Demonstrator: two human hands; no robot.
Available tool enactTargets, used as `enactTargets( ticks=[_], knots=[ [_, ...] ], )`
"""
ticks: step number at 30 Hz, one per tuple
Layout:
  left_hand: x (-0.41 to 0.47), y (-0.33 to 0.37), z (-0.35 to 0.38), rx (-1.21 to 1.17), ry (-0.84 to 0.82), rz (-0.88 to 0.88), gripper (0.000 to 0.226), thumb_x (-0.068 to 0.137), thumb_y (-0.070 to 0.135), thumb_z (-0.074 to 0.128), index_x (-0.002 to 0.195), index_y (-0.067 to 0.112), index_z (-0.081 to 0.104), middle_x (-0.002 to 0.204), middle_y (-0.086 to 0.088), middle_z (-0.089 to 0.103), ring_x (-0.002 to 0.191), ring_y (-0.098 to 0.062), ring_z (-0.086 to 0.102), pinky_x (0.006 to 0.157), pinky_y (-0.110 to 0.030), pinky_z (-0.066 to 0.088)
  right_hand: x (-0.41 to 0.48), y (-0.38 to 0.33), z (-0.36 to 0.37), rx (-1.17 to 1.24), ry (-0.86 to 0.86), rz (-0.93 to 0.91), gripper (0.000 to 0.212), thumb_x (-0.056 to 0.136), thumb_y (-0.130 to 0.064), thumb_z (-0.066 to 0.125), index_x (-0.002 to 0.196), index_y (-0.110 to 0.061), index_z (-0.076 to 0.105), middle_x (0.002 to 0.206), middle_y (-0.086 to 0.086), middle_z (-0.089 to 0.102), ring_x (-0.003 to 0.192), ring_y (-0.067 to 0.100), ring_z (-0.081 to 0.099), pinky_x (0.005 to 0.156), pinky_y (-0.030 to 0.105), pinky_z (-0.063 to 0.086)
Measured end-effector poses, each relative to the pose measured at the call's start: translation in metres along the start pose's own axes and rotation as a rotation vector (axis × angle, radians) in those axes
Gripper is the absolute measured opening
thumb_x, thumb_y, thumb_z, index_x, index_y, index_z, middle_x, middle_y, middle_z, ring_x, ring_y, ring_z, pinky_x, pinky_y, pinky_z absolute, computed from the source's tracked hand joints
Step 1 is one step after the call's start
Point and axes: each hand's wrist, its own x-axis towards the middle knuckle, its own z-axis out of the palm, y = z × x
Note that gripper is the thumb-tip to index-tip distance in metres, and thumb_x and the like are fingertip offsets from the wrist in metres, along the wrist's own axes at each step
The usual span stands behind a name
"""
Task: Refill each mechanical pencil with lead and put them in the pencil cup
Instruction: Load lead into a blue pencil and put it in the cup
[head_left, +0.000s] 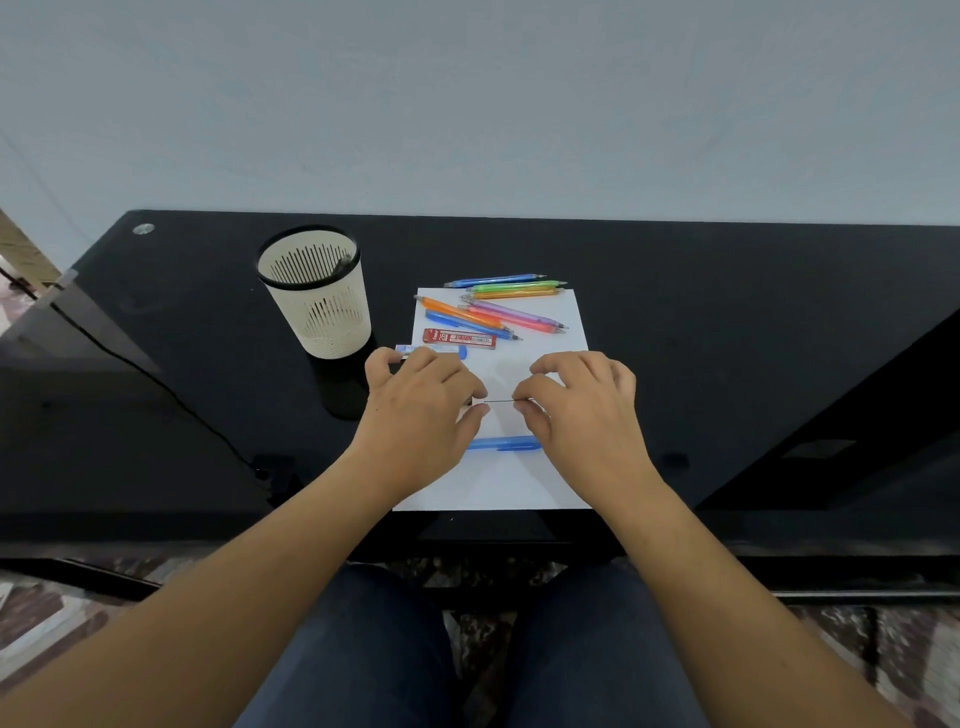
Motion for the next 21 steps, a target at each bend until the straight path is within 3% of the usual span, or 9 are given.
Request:
enactTargets(
  ticks=[4, 7, 12, 17, 21],
  knots=[
    [-0.001, -0.003, 0.002, -0.002, -0.251, -0.013, 0.038, 0.091, 0.059, 0.045, 0.120, 0.037, 0.057, 0.126, 0.016, 0.052, 0.117, -0.008, 0.043, 0.098, -0.038, 0.021, -0.001, 0.009, -0.005, -0.036, -0.001, 0.077, 0.006, 0.083, -0.025, 0.071, 0.088, -0.027, 0.072, 0.101, -0.001, 0.065, 0.100, 0.022, 0.056, 0.090, 0.042, 0.039],
    [-0.003, -0.002, 0.003, 0.022, -0.331, 0.017, 0.037, 0.093, 0.058, 0.044, 0.121, 0.038, 0.058, 0.128, 0.017, 0.052, 0.118, -0.007, 0.041, 0.099, -0.039, 0.021, -0.003, 0.014, -0.007, -0.045, -0.017, 0.101, 0.007, 0.087, -0.026, 0.066, 0.092, -0.027, 0.071, 0.106, -0.002, 0.064, 0.104, 0.021, 0.054, 0.094, 0.041, 0.035],
    [-0.002, -0.001, 0.005, 0.034, -0.323, -0.020, 0.027, 0.100, 0.042, 0.043, 0.123, 0.039, 0.058, 0.122, 0.018, 0.056, 0.115, -0.008, 0.041, 0.097, -0.037, 0.018, -0.006, 0.015, -0.011, -0.027, -0.007, 0.108, 0.008, 0.088, -0.026, 0.064, 0.093, -0.026, 0.071, 0.105, -0.002, 0.065, 0.104, 0.021, 0.053, 0.095, 0.041, 0.034],
    [-0.009, -0.009, 0.004, 0.061, -0.184, -0.118, 0.026, 0.101, 0.038, 0.042, 0.121, 0.039, 0.058, 0.117, 0.017, 0.058, 0.108, -0.009, 0.046, 0.099, -0.037, 0.017, -0.010, 0.014, -0.014, -0.028, 0.047, 0.120, 0.004, 0.085, -0.026, 0.067, 0.086, -0.026, 0.071, 0.096, -0.004, 0.067, 0.097, 0.020, 0.055, 0.091, 0.041, 0.036],
    [-0.010, -0.016, 0.001, 0.062, -0.186, -0.174, 0.026, 0.101, 0.038, 0.041, 0.122, 0.038, 0.056, 0.117, 0.016, 0.058, 0.104, -0.009, 0.049, 0.100, -0.037, 0.017, -0.012, 0.011, -0.013, -0.036, 0.050, 0.107, 0.004, 0.084, -0.028, 0.067, 0.085, -0.026, 0.070, 0.094, -0.005, 0.067, 0.096, 0.018, 0.056, 0.091, 0.041, 0.037]
  ],
)
